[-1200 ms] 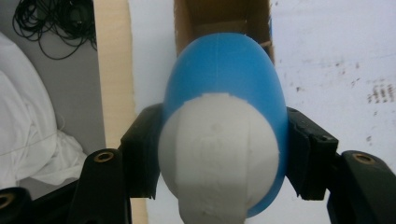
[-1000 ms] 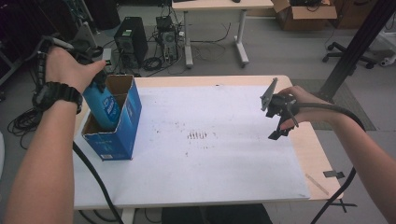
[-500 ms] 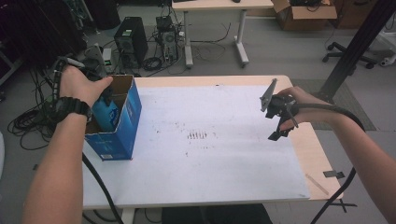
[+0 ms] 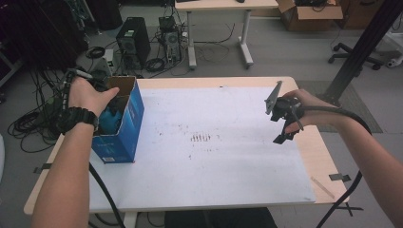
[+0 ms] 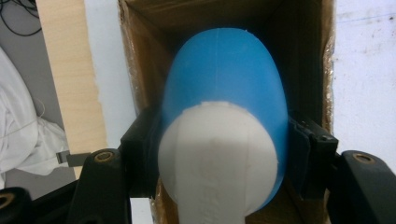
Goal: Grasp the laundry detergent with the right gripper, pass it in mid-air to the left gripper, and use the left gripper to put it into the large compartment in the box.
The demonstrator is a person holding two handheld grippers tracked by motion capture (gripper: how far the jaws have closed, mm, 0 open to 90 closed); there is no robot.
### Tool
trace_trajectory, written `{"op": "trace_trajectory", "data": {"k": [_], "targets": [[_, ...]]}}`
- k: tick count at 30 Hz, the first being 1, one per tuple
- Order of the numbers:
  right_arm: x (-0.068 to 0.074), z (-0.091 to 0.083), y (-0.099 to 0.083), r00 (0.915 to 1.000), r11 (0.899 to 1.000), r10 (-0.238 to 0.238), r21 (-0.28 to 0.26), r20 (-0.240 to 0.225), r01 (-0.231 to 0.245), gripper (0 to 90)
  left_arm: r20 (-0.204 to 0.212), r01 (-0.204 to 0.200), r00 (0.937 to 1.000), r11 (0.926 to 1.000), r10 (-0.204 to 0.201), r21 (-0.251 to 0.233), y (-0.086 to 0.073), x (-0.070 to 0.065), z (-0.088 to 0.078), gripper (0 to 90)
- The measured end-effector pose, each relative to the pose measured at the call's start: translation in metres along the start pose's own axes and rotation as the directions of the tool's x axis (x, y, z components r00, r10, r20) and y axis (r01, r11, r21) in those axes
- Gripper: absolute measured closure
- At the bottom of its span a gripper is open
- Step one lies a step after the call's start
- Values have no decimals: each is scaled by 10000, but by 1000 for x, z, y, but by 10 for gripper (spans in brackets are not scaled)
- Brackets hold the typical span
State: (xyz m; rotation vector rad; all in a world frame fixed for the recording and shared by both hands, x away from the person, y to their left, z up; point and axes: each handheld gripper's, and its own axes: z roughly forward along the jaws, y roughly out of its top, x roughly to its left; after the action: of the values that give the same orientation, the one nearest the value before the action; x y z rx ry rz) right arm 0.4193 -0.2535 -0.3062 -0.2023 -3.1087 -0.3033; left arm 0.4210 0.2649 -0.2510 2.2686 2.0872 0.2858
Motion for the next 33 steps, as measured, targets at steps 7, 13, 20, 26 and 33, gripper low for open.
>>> {"op": "trace_trajectory", "data": {"k": [7, 13, 20, 26, 33], "targets": [[0, 3, 1, 10000, 10000, -42, 0, -59, 42, 87, -61, -42, 10000, 10000, 41, -6, -2, -1, 7, 386], [1, 4, 2, 9999, 10000, 11, 53, -109, -10, 87, -43, -25, 10000, 10000, 25, 6, -5, -1, 12, 385], [2, 5, 3, 9999, 9999, 7, 105, -142, -5, 87, 31, -82, 10000, 9999, 82, 76, -7, -1, 17, 385], [2, 6, 5, 9998, 9999, -47, 98, -170, 48, 87, 77, -85, 9999, 9999, 84, 104, -9, 0, 18, 384], [3, 8, 6, 9998, 9999, -7, 140, -176, 10, 87, 79, -76, 9999, 9999, 75, 98, -10, 0, 19, 383]]}}
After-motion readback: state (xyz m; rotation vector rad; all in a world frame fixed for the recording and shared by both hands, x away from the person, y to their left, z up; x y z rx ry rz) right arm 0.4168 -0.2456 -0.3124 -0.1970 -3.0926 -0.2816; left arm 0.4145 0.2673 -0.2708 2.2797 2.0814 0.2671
